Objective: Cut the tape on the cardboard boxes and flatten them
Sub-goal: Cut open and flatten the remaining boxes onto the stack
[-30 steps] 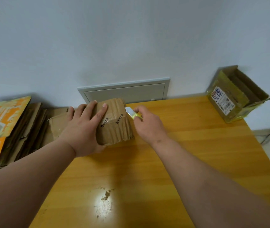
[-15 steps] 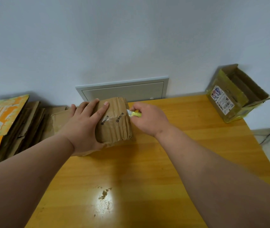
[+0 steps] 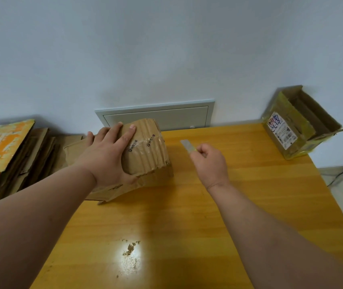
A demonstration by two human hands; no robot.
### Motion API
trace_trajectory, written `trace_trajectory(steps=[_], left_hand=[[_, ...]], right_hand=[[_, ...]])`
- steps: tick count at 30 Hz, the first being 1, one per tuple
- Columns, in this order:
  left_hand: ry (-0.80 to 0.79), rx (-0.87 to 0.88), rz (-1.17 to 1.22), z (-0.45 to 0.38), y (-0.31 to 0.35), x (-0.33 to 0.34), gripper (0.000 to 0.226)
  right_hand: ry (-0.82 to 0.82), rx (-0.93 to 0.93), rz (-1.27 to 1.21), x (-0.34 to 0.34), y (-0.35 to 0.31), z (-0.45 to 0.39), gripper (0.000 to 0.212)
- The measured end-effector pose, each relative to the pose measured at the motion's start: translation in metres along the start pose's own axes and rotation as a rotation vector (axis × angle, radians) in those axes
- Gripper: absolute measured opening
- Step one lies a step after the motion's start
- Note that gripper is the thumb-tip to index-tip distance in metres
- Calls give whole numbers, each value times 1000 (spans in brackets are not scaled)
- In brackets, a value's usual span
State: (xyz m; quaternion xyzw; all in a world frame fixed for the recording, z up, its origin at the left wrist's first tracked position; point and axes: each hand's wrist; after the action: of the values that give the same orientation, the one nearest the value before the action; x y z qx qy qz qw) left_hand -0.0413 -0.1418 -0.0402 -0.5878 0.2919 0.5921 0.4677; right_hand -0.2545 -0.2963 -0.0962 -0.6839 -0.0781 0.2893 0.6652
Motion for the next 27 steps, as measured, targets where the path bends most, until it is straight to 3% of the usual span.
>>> trace_trajectory(steps=[2,5,9,15,21,25,27], left_hand=[[-34,-25,-10,0,2,-4,135],[-56,-130,9,-2,14,-9,142],[-48,-340,82,-2,30,-16,135],[-95,-290,281,-2,25,-28,114],[-347,-415,700,5,11,-40,131],[-480,-404,662,2,1,-50,133],[-471,-379,648,0,-2,-57,125]], right_hand=[[14,24,-48,7,-5,0,20],[-135,11,-36,30,-21,3,24],[-160,91,36,46,-28,0,40],[-119,150,-45,41,-31,-13,47],[-231,152,-71,38,-31,-7,28],[-248,136,-138,38,-34,0,36],[-228,131,-169,38,-39,-1,40]])
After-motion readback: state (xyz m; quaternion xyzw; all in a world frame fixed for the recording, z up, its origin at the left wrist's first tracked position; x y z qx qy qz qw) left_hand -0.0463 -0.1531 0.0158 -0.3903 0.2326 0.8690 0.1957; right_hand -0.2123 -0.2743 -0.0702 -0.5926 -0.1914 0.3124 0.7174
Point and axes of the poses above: each hand's wrist, its own z-axis away from the middle knuckle, its own x-axis out of the palm, y = z × x, and after that the axes turned 9 degrees about -z, right-handed
